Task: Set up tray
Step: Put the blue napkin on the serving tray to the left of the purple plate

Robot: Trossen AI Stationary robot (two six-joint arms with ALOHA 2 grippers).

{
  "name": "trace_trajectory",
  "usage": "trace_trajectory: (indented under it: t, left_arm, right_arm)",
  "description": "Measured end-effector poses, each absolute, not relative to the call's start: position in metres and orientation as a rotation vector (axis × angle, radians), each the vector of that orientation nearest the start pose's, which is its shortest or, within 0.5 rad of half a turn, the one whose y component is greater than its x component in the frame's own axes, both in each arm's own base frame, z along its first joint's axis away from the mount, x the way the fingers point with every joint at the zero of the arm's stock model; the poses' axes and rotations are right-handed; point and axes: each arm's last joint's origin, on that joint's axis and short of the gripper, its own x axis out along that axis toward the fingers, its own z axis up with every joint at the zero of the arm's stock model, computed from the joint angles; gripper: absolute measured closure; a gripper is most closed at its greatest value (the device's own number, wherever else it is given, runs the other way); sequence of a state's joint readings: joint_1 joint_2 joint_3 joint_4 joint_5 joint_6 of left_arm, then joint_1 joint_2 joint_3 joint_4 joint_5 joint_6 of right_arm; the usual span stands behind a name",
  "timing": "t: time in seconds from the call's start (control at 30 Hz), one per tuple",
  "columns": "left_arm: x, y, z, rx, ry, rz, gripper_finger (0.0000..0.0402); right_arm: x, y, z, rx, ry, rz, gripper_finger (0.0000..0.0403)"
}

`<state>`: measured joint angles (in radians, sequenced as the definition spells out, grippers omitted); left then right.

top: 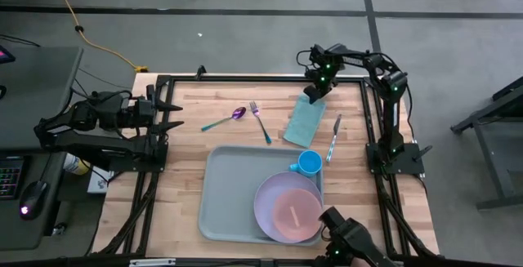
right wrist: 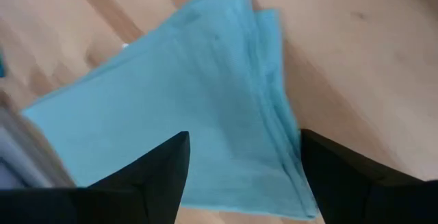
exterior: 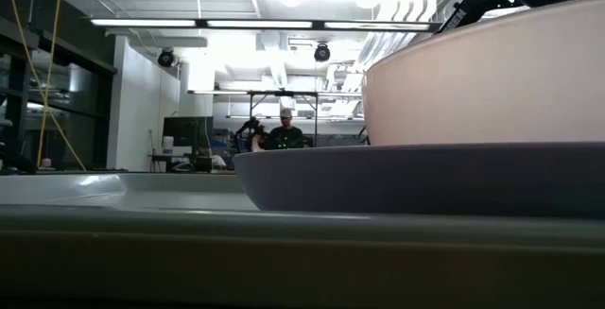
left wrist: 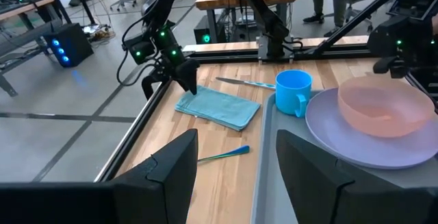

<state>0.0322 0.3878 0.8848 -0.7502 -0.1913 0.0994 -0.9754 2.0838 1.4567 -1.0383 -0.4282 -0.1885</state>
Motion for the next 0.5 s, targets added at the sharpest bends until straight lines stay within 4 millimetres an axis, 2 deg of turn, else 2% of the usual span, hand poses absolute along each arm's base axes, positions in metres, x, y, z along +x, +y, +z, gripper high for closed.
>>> trace_trajectory:
  t: [0.5]
  left_arm:
    - [0.055, 0.007, 0.349, 0.12, 0.265, 0.209, 0.0174]
  right_arm:
    - [0.24, -0.288, 0.145, 0.875, 1.328, -0.256, 0.0157]
